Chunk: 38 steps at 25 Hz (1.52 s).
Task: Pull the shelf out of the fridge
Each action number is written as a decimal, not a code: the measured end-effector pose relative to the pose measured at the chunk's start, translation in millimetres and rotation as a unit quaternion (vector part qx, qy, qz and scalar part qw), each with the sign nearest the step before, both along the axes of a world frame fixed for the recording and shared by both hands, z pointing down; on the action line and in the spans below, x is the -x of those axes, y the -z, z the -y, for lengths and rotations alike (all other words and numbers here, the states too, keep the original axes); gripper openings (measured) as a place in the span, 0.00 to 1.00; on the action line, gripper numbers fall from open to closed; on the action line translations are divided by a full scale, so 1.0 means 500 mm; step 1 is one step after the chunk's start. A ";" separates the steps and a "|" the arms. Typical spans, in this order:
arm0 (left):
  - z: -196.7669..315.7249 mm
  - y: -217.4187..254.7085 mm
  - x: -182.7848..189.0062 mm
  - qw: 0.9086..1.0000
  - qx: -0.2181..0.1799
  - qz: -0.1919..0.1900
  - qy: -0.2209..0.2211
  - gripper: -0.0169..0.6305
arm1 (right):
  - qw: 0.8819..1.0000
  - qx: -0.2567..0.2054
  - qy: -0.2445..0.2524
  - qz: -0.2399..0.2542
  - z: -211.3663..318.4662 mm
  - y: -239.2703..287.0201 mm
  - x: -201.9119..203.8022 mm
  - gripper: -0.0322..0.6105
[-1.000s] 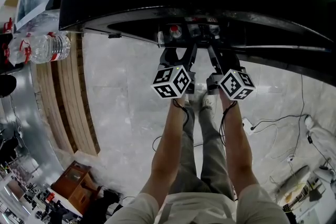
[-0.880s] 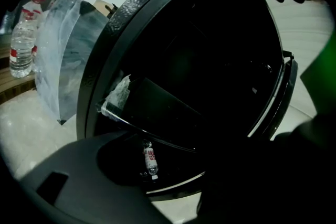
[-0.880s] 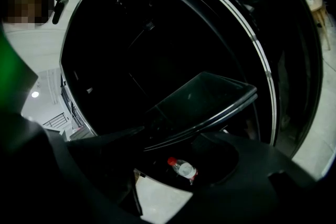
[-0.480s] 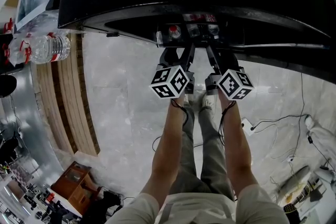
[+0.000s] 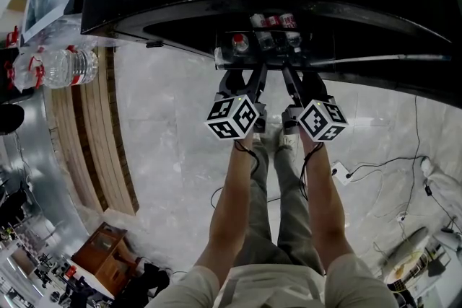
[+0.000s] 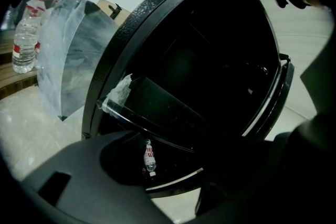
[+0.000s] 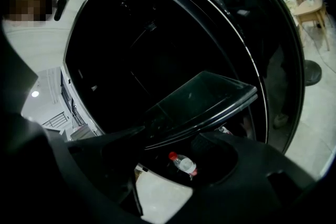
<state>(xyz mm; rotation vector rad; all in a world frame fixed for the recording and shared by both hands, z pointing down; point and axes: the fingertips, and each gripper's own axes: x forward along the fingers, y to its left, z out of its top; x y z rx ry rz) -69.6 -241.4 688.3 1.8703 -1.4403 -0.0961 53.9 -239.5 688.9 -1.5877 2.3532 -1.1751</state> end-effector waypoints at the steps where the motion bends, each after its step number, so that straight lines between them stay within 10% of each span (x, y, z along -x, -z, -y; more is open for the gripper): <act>1: -0.003 0.000 0.001 1.000 0.000 0.000 0.000 0.45 | 1.000 0.001 0.000 0.000 -0.003 0.000 0.001 0.47; 38: -0.143 0.005 0.000 1.000 0.007 -0.004 -0.010 0.44 | 1.000 0.011 0.002 0.000 -0.150 0.003 0.001 0.47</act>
